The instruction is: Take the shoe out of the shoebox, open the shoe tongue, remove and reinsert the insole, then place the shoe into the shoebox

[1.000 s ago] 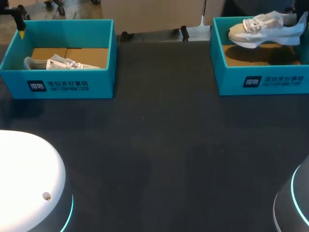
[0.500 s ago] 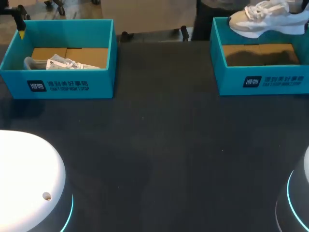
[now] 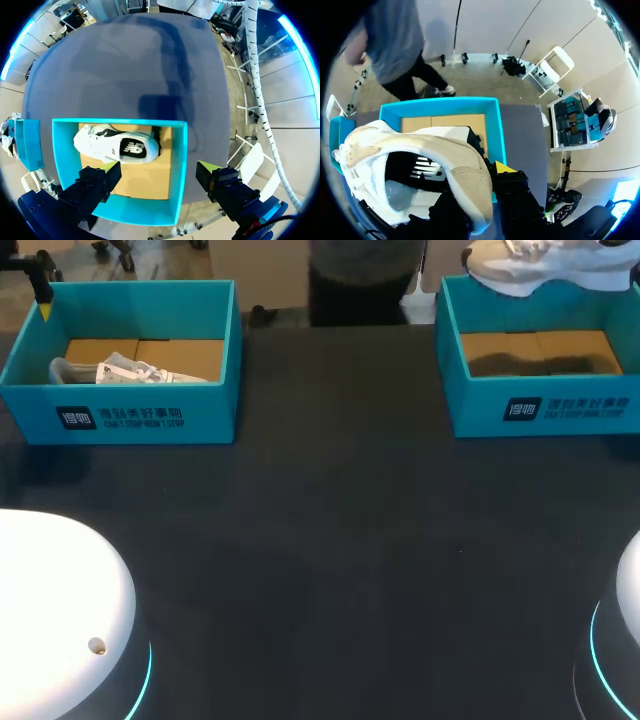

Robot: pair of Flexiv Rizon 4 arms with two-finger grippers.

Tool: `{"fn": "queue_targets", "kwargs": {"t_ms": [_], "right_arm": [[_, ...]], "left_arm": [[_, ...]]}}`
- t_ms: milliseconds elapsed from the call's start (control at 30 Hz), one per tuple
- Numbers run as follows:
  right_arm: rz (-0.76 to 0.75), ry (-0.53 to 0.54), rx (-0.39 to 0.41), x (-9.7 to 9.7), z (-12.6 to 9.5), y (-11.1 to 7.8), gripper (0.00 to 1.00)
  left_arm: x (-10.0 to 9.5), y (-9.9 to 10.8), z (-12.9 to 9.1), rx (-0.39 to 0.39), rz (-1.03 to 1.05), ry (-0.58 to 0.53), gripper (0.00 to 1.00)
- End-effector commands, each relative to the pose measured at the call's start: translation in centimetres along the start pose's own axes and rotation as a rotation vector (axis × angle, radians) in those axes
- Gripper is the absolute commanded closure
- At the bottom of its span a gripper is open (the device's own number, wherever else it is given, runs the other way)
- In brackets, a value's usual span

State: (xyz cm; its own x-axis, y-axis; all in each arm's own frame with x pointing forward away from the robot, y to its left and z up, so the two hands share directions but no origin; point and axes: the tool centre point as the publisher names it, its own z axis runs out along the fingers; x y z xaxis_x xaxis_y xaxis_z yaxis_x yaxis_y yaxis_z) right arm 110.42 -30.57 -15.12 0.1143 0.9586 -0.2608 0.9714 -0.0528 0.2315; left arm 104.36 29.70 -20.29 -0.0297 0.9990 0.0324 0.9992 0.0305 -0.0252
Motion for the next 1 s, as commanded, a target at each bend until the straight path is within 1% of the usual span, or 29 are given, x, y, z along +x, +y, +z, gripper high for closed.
{"fn": "queue_targets", "kwargs": {"t_ms": [33, 333, 467, 700, 767, 1000], "right_arm": [[0.002, 0.002, -0.022, -0.1, -0.2, -0.4, 1.00], [0.002, 0.002, -0.022, -0.1, -0.2, -0.4, 1.00], [-0.046, 0.002, -0.008, 0.8, -0.9, -1.3, 1.00], [-0.089, -0.006, -0.016, 2.4, -3.1, -3.3, 1.00], [-0.097, -0.013, -0.026, 3.1, -4.1, -4.4, 1.00], [-0.110, -0.020, -0.028, 5.2, -6.4, -8.0, 1.00]], "left_arm": [[0.0, -0.1, 0.0, -0.002, 0.000, 0.002, 0.00], [0.0, -0.1, 0.0, -0.002, 0.000, 0.002, 0.00], [0.0, -0.1, 0.0, -0.002, 0.000, 0.002, 0.00], [0.0, -0.1, 0.0, -0.002, 0.000, 0.002, 0.00], [0.0, -0.1, 0.0, -0.002, 0.000, 0.002, 0.00], [0.0, -0.1, 0.0, -0.002, 0.000, 0.002, 0.00]]}}
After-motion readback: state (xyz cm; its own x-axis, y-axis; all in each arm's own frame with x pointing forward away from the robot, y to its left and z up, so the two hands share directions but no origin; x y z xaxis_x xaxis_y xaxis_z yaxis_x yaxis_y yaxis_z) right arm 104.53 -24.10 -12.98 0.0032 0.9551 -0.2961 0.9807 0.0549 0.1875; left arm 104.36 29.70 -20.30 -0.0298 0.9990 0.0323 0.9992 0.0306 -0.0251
